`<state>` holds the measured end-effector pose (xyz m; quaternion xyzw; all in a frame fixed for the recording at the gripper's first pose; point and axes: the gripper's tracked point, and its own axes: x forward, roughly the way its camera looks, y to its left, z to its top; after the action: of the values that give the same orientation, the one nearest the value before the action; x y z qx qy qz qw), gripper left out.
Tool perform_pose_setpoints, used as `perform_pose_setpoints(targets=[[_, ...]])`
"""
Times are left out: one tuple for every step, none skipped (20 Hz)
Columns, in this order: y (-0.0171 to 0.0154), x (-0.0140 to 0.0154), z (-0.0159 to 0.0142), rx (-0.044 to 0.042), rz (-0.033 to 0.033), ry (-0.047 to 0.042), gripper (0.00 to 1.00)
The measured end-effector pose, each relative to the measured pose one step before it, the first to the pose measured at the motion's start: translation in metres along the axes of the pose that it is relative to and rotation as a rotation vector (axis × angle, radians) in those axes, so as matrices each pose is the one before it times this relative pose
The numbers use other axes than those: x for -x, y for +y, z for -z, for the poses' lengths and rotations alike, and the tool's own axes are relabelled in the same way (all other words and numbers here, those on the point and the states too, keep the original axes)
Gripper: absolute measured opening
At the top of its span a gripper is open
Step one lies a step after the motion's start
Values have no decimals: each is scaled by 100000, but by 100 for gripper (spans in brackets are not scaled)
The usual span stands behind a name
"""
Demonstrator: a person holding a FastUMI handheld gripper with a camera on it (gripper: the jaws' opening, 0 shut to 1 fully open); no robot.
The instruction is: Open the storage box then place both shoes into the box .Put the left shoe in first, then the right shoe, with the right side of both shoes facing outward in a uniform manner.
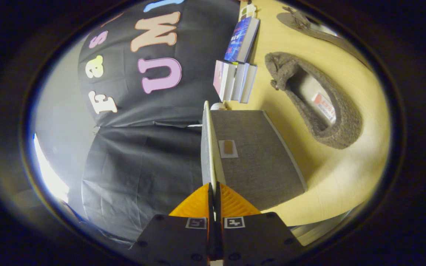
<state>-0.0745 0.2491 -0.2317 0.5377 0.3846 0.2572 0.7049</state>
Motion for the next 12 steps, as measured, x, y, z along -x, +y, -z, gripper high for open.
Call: perform_pose_setpoints(targets=[[641,270,361,1792,-663,634,3],[753,60,93,2098,-1013,427,3],[959,223,188,2519,-1550,-29,3],[1030,51,119,2336,-1472,149,3],[1060,-23,161,2306,-1612,310,3],[1093,-34,84,2286,-1522,128,3],[935,-98,201,2334,-1024,433,3],[767,-359,49,1945,-334,464,3],[721,-263,91,2170,-511,573,3],[905,-353,129,2558,-427,742,3],[966,-287,321,3386,-233,952,3],[875,-303,225,4126,156,979,3]])
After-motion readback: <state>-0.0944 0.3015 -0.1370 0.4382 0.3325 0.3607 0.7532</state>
